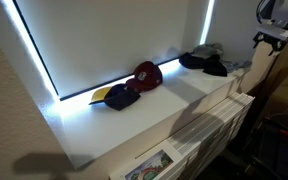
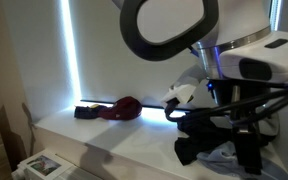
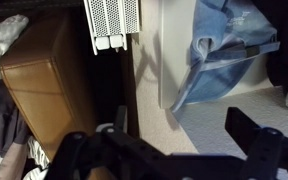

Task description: Move the grey cup to the left

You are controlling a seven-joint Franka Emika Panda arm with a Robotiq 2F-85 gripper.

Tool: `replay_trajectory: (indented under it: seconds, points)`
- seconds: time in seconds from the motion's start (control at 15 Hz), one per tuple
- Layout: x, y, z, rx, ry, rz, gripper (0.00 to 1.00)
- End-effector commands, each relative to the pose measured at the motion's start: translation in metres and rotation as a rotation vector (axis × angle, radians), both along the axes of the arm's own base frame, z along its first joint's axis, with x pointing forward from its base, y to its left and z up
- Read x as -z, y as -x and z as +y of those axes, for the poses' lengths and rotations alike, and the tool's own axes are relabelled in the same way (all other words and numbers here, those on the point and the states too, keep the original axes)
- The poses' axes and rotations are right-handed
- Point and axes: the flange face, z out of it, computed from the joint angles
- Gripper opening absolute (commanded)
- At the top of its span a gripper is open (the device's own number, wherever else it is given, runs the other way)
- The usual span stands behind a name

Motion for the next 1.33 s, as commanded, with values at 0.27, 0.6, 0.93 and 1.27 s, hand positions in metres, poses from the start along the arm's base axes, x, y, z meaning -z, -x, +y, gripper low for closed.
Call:
replay_trajectory:
  seconds: [0.27, 0.6, 0.93, 1.27]
  points:
    - [-0.004, -0.028, -0.014, 0.079, -0.014, -0.104, 1.0]
    - [0.018, -0.05, -0.038, 0.093, -0.142, -0.069, 1.0]
    - [0.011, -0.049, -0.022, 0.069, -0.085, -0.071, 1.0]
    - [0.055, -0.051, -0.018, 0.061, -0.1, 0.04, 1.0]
